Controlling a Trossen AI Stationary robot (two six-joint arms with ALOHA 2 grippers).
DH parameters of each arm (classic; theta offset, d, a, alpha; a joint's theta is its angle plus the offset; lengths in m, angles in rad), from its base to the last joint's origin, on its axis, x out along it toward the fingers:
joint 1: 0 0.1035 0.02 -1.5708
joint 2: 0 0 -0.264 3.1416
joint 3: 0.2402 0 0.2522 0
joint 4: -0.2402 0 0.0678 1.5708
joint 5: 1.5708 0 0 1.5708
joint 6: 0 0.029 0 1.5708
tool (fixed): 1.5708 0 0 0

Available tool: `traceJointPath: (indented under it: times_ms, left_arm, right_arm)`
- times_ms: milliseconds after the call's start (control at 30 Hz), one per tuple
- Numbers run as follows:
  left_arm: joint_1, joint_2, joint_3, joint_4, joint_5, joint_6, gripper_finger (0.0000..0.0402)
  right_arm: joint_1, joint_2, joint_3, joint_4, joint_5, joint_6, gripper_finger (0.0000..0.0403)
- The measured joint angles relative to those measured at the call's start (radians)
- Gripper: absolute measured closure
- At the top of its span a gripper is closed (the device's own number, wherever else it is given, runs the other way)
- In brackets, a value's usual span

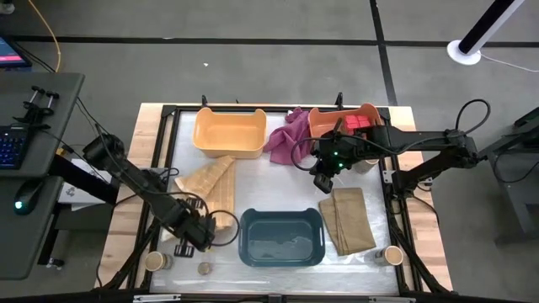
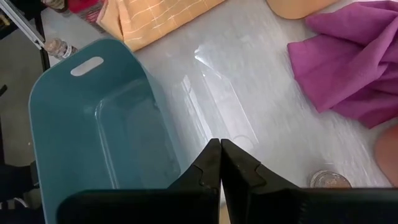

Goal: Sort spices by type
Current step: Put the red seasoning can into the orange bin

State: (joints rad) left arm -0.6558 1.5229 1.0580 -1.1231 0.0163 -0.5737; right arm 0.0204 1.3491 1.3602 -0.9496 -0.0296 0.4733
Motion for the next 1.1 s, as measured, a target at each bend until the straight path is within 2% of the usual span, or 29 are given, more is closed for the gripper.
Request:
traceJointPath:
  times_ms: [300,567,733,867,1000,1100]
  left_arm:
    - [0.067,-0.038,-0.003,-0.112,-0.055,0.090,0.0402]
    - [0.101,-0.042,0.020,-0.179,0.043,0.100,0.0402]
    - [0.101,-0.065,0.060,-0.209,0.051,0.088,0.0401]
    - [0.092,-0.105,0.090,-0.230,0.058,-0.029,0.0402]
    - [0.046,-0.166,0.095,-0.173,0.058,-0.252,0.0400]
    - [-0.011,-0.198,0.095,-0.162,0.017,-0.459,0.0390]
  right_arm:
    - [0.000,0.000,0.000,0.012,0.000,0.000,0.0403]
    - [0.000,0.000,0.000,0.018,0.000,-0.001,0.0403]
    - [0.000,0.000,0.000,0.024,0.000,-0.002,0.0403]
    - [0.000,0.000,0.000,0.025,0.000,-0.004,0.0403]
    - [0.000,0.000,0.000,0.027,0.000,-0.008,0.0403]
    - [0.000,0.000,0.000,0.027,0.000,-0.010,0.0403]
